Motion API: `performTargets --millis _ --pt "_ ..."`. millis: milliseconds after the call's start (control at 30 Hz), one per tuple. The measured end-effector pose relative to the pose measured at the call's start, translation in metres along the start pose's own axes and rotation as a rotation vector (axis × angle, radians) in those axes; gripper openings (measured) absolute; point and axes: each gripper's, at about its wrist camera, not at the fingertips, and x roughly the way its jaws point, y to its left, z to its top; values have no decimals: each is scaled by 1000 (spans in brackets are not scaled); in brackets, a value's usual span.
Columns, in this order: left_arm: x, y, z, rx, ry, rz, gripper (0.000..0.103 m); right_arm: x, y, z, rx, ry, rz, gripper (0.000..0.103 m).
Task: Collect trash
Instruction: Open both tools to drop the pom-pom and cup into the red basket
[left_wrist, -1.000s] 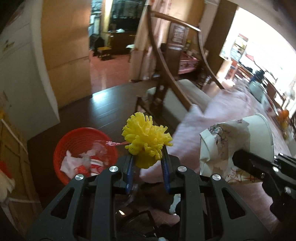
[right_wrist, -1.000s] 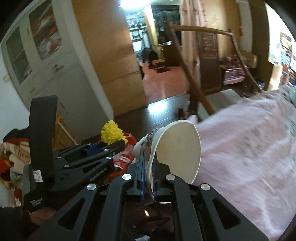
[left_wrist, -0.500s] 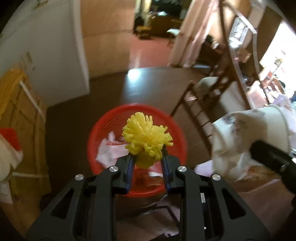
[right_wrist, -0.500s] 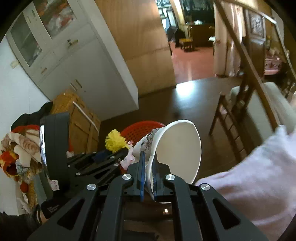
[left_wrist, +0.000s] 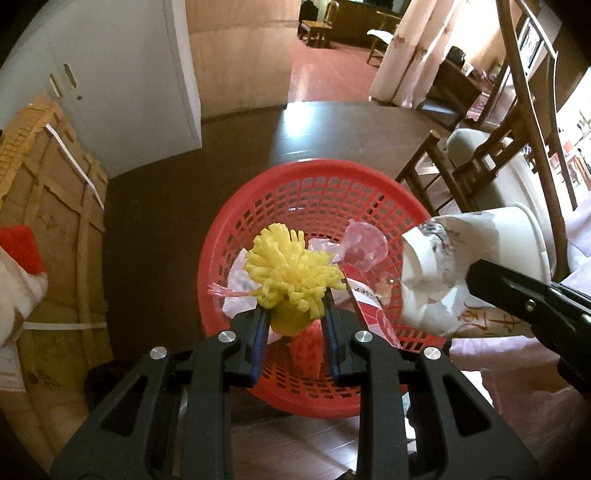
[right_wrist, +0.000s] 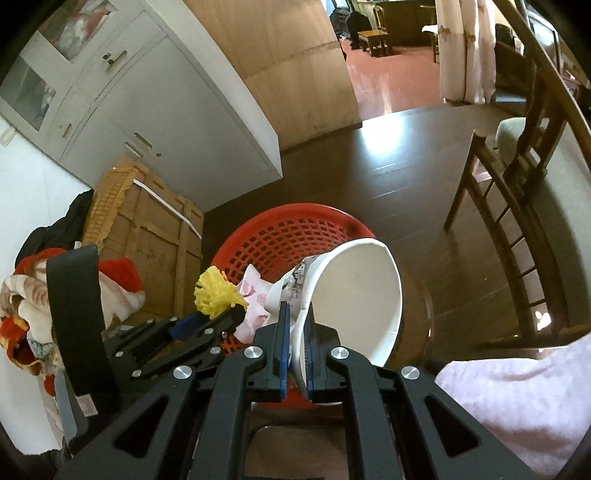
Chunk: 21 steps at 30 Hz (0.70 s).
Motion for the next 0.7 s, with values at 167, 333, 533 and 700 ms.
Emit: performTargets --millis 167,333,533,700 --pt "11 0 0 -14 15 -7 27 21 -11 5 27 28 37 8" --pt "23 2 0 -24 47 -5 27 40 -10 8 27 50 51 8" --pt "31 2 1 -36 66 -7 27 54 -14 10 32 66 53 8" --pt "35 2 0 -41 74 -4 27 63 -18 10 50 75 50 8"
